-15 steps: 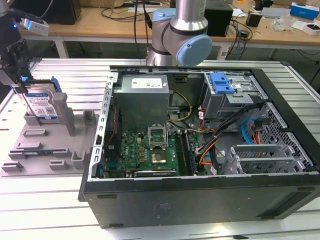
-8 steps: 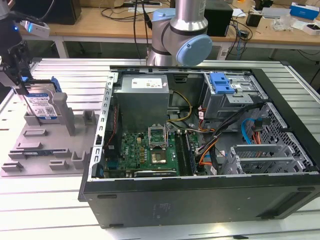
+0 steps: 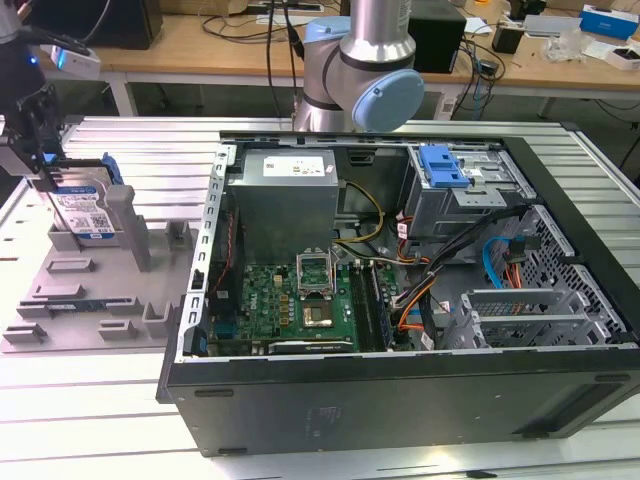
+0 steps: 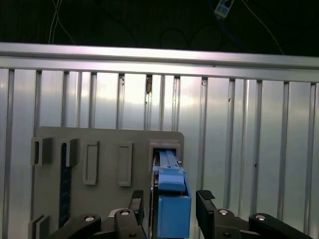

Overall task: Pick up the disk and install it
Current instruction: 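Pick up the disk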

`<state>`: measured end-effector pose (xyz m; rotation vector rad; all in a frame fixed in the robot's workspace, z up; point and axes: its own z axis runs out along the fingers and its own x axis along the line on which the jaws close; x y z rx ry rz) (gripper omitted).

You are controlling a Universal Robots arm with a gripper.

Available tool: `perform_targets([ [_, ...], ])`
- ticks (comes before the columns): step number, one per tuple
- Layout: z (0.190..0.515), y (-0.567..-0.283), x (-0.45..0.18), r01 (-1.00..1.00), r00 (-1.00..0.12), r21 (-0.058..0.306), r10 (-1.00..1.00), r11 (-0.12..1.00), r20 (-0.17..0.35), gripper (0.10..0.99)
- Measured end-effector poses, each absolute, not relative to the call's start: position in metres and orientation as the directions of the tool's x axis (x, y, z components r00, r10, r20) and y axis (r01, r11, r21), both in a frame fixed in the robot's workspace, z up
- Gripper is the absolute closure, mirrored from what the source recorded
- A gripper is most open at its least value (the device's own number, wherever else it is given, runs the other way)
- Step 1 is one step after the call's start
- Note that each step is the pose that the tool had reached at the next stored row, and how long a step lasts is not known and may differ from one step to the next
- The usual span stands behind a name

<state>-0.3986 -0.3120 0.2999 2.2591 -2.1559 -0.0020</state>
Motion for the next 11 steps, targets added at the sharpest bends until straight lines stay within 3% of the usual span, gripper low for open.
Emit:
perform_targets([
  [3,0.2985,-0.3121,-0.3987,-0.999,0.047,0.015,-0.999,-0.047,0.012,0.624],
  [4,0.2981,-0.3121,-0.3988,-0.999,0.047,0.014,-0.999,-0.046,0.012,0.694],
  [11,0.296,-0.3124,-0.3989,-0.999,0.047,0.015,-0.999,-0.047,0.012,0.694],
])
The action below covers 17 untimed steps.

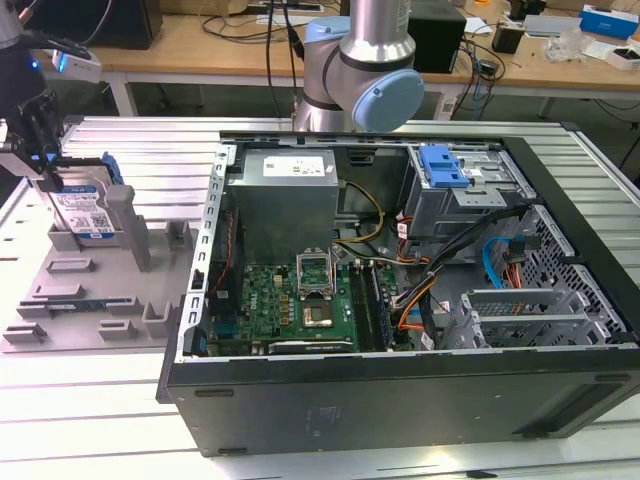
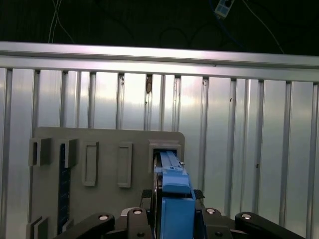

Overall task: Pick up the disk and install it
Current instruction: 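Pick up the disk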

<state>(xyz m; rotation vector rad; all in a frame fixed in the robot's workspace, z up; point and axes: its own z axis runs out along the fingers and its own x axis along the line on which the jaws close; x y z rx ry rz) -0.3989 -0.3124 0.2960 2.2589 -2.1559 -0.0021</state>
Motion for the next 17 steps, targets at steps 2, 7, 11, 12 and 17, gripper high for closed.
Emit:
perform_targets([
  [2,0.2958,-0.3125,-0.3991,-0.999,0.047,0.014,-0.999,-0.047,0.012,0.694],
  [7,0.2957,-0.3127,-0.3993,-0.999,0.047,0.014,-0.999,-0.046,0.012,0.694],
  [11,0.2953,-0.3151,-0.3992,-0.999,0.047,0.014,-0.999,-0.047,0.012,0.694],
  [12,0.2952,-0.3153,-0.3993,-0.999,0.047,0.014,-0.999,-0.047,0.012,0.694],
  [17,0.2945,-0.3171,-0.3993,-0.999,0.047,0.015,-0.999,-0.047,0.012,0.694],
])
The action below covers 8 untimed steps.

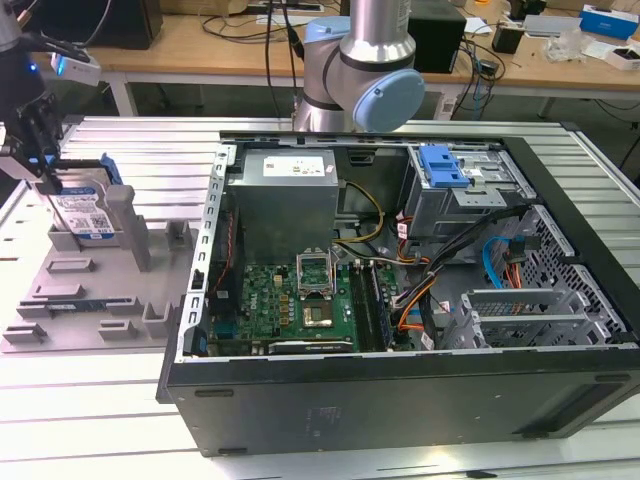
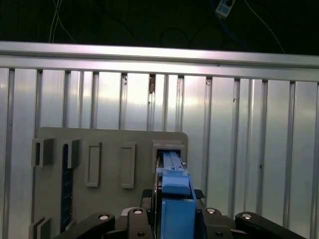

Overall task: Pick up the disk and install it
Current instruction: 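Pick up the disk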

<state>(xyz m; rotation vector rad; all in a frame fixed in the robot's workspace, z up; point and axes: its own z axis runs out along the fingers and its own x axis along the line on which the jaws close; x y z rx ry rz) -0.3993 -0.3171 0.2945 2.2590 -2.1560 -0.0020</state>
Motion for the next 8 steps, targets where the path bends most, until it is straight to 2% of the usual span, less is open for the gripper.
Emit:
perform_targets([
  [8,0.2944,-0.3175,-0.3993,-0.999,0.047,0.015,-0.999,-0.047,0.012,0.718],
])
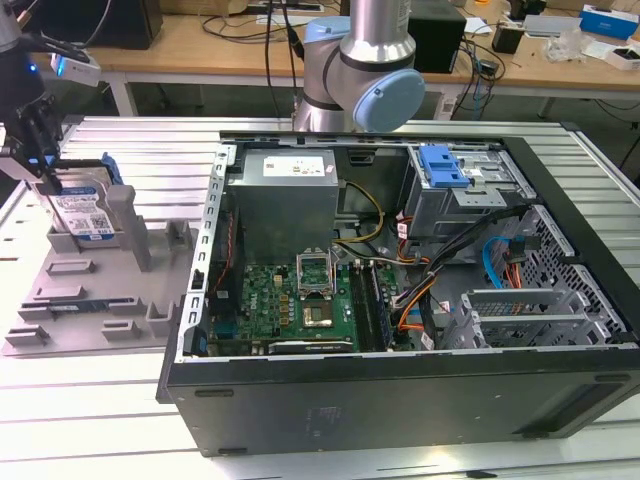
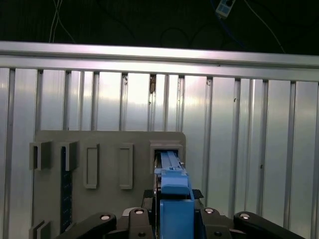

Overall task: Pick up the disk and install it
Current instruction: 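Pick up the disk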

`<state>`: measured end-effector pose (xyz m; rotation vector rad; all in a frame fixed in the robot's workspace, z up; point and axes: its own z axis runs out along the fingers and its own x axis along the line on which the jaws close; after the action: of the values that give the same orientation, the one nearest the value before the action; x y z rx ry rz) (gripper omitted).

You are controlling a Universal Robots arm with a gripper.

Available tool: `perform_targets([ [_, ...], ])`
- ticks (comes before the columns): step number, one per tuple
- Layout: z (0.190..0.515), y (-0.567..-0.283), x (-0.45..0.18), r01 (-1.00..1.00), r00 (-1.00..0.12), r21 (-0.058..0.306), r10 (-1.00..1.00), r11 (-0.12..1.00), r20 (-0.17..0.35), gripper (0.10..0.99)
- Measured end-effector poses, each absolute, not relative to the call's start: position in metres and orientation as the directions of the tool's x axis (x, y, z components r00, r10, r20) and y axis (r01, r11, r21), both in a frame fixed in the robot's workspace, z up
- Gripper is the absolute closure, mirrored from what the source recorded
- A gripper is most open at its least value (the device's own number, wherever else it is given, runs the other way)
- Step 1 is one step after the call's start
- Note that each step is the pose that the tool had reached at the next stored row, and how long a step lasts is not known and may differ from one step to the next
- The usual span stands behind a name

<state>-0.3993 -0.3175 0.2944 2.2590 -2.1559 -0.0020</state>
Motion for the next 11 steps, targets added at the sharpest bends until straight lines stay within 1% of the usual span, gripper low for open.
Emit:
perform_targets([
  [11,0.2948,-0.3176,-0.3994,-0.999,0.047,0.015,-0.999,-0.047,0.012,0.718],
])
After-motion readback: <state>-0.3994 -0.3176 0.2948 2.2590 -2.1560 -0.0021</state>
